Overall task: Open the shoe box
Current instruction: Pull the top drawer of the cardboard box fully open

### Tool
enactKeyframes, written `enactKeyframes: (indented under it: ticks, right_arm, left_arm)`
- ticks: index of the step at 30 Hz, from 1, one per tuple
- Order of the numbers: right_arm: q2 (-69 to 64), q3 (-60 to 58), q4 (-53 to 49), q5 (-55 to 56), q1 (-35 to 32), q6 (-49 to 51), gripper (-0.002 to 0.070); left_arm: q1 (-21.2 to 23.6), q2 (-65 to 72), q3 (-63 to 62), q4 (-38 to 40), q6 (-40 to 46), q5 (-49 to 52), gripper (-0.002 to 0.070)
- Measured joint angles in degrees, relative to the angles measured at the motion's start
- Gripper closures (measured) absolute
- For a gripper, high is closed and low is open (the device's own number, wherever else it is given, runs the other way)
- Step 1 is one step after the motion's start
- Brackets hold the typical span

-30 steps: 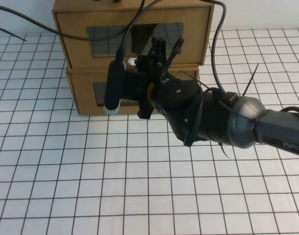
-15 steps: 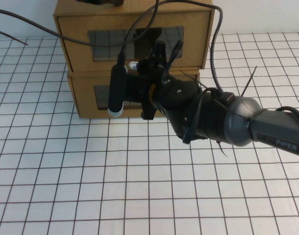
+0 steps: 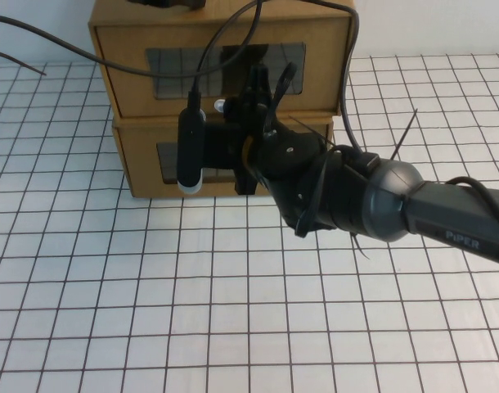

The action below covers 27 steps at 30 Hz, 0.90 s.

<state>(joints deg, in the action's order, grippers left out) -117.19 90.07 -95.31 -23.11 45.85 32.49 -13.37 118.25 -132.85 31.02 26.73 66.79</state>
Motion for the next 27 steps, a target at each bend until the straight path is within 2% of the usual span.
enactKeyframes:
  ticks: [6, 24, 27]
  right_arm:
    - [0.00, 0.00, 0.00, -1.77, 0.10, -0.67, 0.0540]
    - [-2.28, 2.80, 0.20, -8.33, 0.76, -0.67, 0.0550]
    - [-2.36, 2.88, 0.20, -8.70, 0.90, -0.67, 0.0580]
  left_arm:
    - [0.00, 0.00, 0.00, 0.00, 0.04, 0.00, 0.0677]
    - [0.00, 0.00, 0.00, 0.47, 0.13, 0.00, 0.0677]
    - [0.00, 0.00, 0.00, 0.60, 0.13, 0.00, 0.0677]
